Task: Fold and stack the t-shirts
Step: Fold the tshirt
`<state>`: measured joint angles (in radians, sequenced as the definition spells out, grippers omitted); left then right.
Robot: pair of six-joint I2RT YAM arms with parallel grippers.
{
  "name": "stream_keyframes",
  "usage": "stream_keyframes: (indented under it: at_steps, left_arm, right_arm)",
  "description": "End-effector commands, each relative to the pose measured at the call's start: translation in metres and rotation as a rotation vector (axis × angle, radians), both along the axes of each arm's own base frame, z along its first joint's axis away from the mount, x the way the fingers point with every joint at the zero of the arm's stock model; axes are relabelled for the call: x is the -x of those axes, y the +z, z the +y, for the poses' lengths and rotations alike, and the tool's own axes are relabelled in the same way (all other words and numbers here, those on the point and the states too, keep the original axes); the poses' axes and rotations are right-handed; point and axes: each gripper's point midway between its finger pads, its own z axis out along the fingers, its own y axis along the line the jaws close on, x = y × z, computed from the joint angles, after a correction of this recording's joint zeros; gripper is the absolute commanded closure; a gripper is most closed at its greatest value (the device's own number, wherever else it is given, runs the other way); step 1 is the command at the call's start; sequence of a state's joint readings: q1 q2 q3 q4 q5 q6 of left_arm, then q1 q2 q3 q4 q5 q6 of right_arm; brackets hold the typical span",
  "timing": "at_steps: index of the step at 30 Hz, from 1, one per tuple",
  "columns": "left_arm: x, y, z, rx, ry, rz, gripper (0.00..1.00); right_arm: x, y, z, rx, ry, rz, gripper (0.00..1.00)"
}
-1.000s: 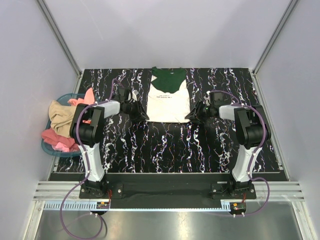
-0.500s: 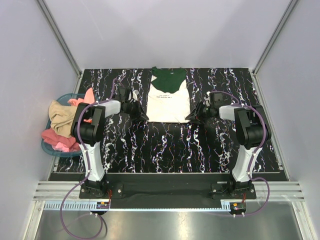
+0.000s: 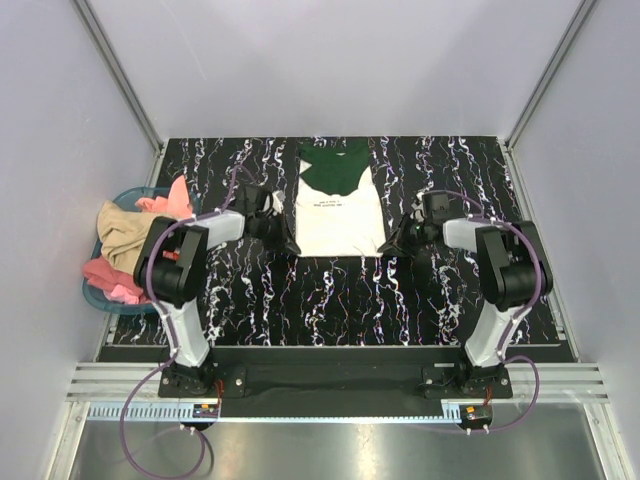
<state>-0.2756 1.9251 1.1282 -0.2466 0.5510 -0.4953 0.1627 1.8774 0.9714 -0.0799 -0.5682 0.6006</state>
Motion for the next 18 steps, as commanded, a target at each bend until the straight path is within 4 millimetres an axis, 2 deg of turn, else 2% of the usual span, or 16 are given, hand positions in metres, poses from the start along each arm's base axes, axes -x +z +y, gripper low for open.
stream_keyframes:
  at_steps: [1,3,4,6,7,8,9,10,11,12,13,15,16,18]
  left_arm:
    - [0.016,0.033,-0.002,-0.029,-0.01,-0.086,1.0]
    - [0.034,0.035,-0.002,-0.065,-0.028,-0.088,1.0]
    - [0.04,0.047,-0.003,-0.064,-0.034,-0.121,1.0]
    - [0.061,0.047,-0.006,-0.085,-0.05,-0.117,1.0]
    - [0.067,0.06,-0.008,-0.077,-0.05,-0.149,1.0]
    - [0.083,0.055,-0.009,-0.102,-0.064,-0.138,1.0]
    - [0.091,0.067,-0.011,-0.093,-0.069,-0.171,1.0]
    - [0.099,0.069,-0.012,-0.091,-0.063,-0.169,1.0]
    - [0.116,0.063,-0.011,-0.11,-0.077,-0.152,1.0]
    - [0.123,0.077,-0.013,-0.091,-0.075,-0.19,1.0]
    - [0.134,0.075,-0.011,-0.09,-0.066,-0.176,1.0]
    - [0.152,0.083,-0.014,-0.094,-0.078,-0.196,1.0]
    - [0.158,0.096,-0.015,-0.07,-0.075,-0.229,1.0]
    - [0.172,0.105,-0.02,-0.042,-0.087,-0.234,1.0]
  right_arm:
    - [0.019,0.026,-0.009,0.046,-0.006,-0.028,1.0]
    - [0.031,0.03,-0.016,0.078,-0.008,-0.026,1.0]
    - [0.045,0.034,-0.023,0.109,-0.023,-0.017,1.0]
    - [0.06,0.04,-0.028,0.126,-0.032,-0.018,1.0]
    - [0.075,0.046,-0.032,0.133,-0.042,-0.019,1.0]
    - [0.082,0.049,-0.034,0.129,-0.055,-0.017,1.0]
    - [0.089,0.052,-0.035,0.126,-0.057,-0.02,1.0]
    - [0.102,0.057,-0.036,0.12,-0.063,-0.027,1.0]
    - [0.109,0.06,-0.037,0.116,-0.073,-0.025,1.0]
    - [0.115,0.064,-0.038,0.108,-0.074,-0.03,1.0]
    - [0.127,0.07,-0.039,0.101,-0.077,-0.041,1.0]
    - [0.139,0.076,-0.04,0.094,-0.089,-0.046,1.0]
    - [0.148,0.084,-0.042,0.09,-0.095,-0.067,1.0]
    - [0.154,0.092,-0.043,0.074,-0.119,-0.086,1.0]
